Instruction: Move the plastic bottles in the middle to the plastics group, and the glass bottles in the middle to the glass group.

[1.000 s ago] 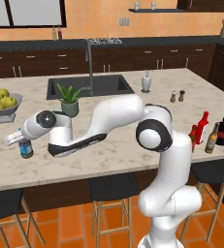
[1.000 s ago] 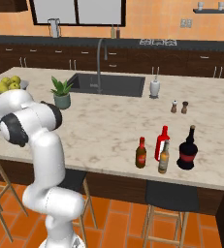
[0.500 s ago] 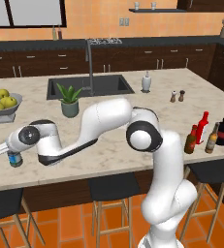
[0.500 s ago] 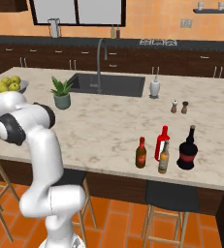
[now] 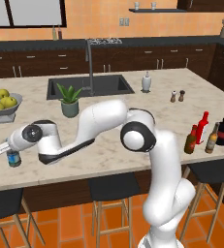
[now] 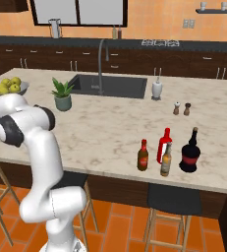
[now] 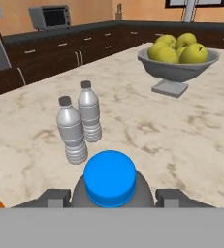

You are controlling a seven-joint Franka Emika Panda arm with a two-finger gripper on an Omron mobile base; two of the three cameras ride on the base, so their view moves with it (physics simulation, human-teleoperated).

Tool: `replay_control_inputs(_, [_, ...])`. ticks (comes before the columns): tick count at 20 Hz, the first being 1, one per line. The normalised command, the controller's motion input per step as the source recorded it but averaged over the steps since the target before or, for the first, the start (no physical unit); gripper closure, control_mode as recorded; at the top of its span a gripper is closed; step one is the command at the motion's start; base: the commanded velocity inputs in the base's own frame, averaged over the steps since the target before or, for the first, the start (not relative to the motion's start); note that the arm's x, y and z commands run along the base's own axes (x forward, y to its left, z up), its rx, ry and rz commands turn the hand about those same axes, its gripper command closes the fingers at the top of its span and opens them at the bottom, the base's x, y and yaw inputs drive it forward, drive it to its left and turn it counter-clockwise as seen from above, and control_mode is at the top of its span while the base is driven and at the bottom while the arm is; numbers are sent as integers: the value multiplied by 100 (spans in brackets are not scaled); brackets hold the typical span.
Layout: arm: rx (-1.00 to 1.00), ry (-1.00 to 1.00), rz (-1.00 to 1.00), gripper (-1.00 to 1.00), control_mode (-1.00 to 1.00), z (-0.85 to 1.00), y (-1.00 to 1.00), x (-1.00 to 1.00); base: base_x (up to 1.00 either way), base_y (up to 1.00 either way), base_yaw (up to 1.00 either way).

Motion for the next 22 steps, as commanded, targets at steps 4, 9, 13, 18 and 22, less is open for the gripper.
replay_control_inputs(4, [0,0,13,100,-100,-1,18,42,0,0,0])
replay_control_inputs(9, [-1,0,7,100,-100,-13,41,11,0,0,0])
replay_control_inputs(13, [-5,0,0,100,-100,-23,24,0,0,0,0])
replay_control_inputs(18, [-3,0,0,100,-100,-33,15,0,0,0,0])
replay_control_inputs(22, [0,0,1,100,-100,-34,0,0,0,0,0])
